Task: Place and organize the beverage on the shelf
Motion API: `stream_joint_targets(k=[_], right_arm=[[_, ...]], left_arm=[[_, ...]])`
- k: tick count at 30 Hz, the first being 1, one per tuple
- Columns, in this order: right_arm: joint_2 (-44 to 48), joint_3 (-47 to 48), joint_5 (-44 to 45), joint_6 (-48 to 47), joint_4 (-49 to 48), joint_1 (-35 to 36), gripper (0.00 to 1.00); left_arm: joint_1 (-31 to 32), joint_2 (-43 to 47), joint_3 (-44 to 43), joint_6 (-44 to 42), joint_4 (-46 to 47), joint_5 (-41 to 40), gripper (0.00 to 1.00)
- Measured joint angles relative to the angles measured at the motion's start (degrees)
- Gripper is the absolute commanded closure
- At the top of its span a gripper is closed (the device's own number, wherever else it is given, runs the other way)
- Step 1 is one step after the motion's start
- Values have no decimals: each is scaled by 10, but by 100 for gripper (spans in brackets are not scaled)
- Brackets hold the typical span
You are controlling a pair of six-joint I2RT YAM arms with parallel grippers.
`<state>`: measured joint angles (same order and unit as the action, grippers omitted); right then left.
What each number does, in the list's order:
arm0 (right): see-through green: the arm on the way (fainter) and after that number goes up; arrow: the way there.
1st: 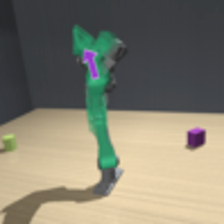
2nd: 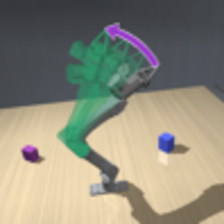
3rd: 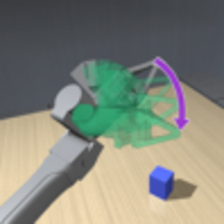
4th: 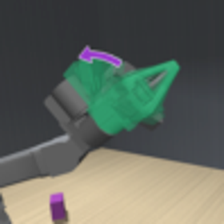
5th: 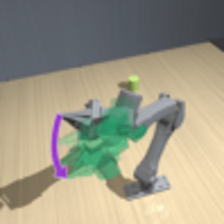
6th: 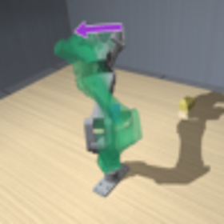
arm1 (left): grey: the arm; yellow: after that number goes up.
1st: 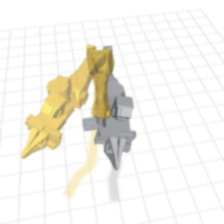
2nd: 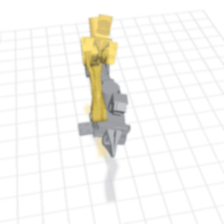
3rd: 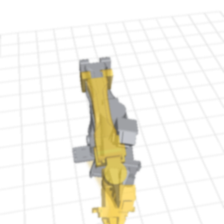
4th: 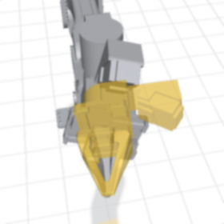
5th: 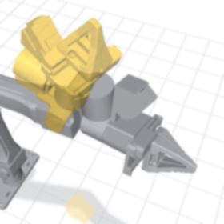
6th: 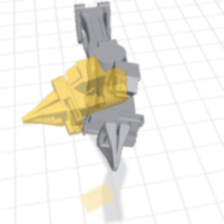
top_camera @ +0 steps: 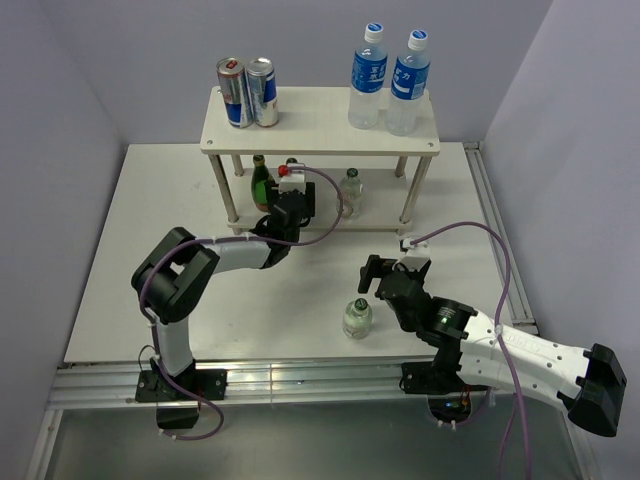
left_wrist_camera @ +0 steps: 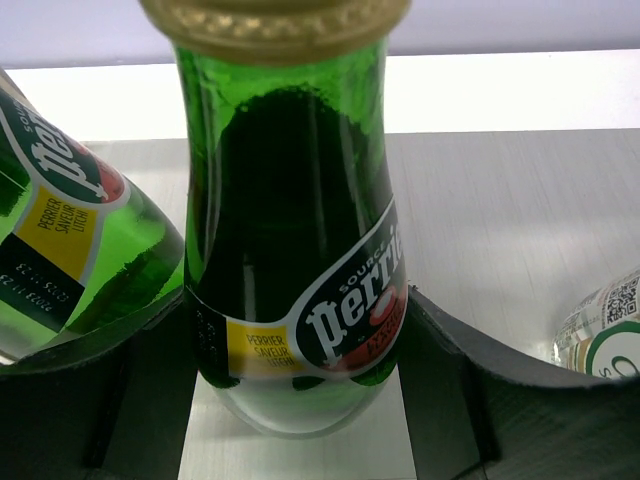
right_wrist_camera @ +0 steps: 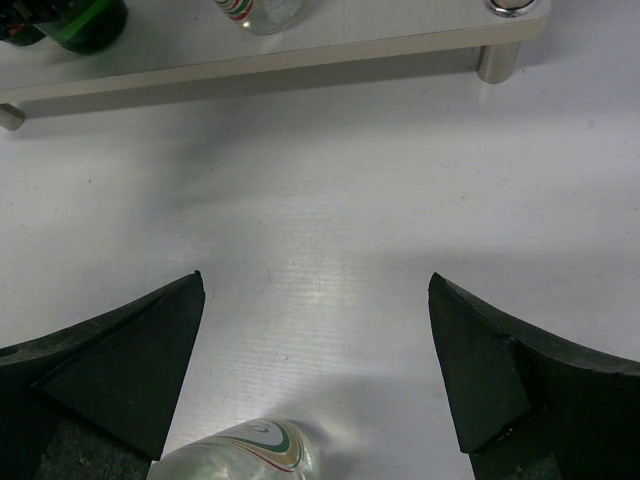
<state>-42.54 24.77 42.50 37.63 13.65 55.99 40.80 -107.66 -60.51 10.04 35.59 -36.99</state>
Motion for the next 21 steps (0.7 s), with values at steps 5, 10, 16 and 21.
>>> stream_joint_targets(k=[5,10,16,21], right_arm=[[0,0,0,0,0,0,0],[0,0,0,0,0,0,0],[0,0,0,0,0,0,0],[0,0,1,0,0,0,0]], left_arm=[[-3,-1,0,3,2,6,35],[-5,-1,1,9,2,7,13],[-5,1,4,17,21,12,6],[-2,19,30,19,27,11,5]])
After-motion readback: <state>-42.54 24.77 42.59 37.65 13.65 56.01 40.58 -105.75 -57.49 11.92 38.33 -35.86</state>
